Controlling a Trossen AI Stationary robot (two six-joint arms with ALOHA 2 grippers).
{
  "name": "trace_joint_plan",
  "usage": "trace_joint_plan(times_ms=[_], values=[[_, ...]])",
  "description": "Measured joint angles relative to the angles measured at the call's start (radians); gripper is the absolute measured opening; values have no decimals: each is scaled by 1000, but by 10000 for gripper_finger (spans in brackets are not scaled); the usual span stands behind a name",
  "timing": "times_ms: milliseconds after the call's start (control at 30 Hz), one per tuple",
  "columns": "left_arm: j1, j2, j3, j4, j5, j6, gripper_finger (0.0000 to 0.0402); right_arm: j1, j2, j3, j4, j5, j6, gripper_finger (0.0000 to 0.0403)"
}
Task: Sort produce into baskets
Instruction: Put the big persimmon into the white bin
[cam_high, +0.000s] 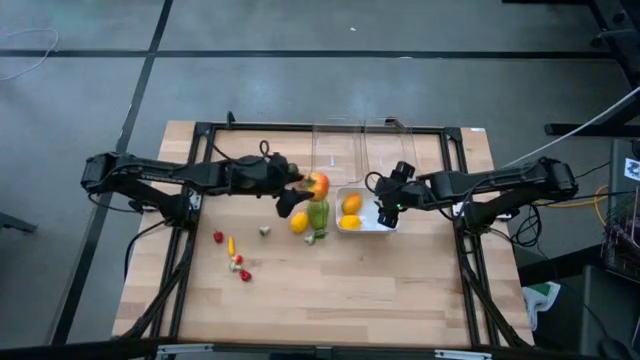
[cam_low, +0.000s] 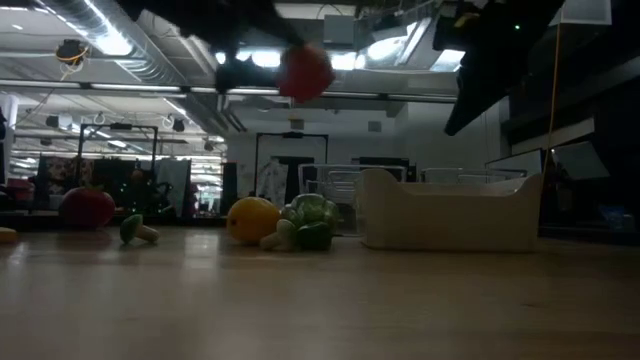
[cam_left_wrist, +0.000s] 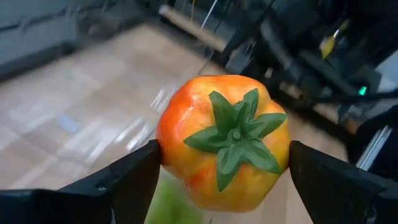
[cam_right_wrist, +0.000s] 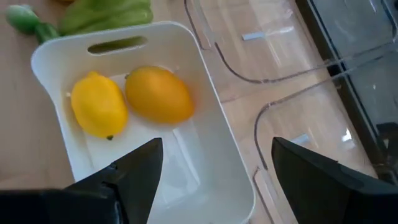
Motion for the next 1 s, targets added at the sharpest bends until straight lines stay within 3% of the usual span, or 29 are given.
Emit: trace_joint_plan(times_ms=[200,567,767,1000], values=[[-8,137,85,79,-3,1,330,0,-15,27,-7,10,-74,298],[-47,504,395,64,-2,83,330,0,-168,80,-53,28,-172,298],[-62,675,558,72,0,127,330,0,-266,81,-74,61,-177,298],[-60,833,658,73,-1,127,330,0,-318,81,-73,59,-176,298]])
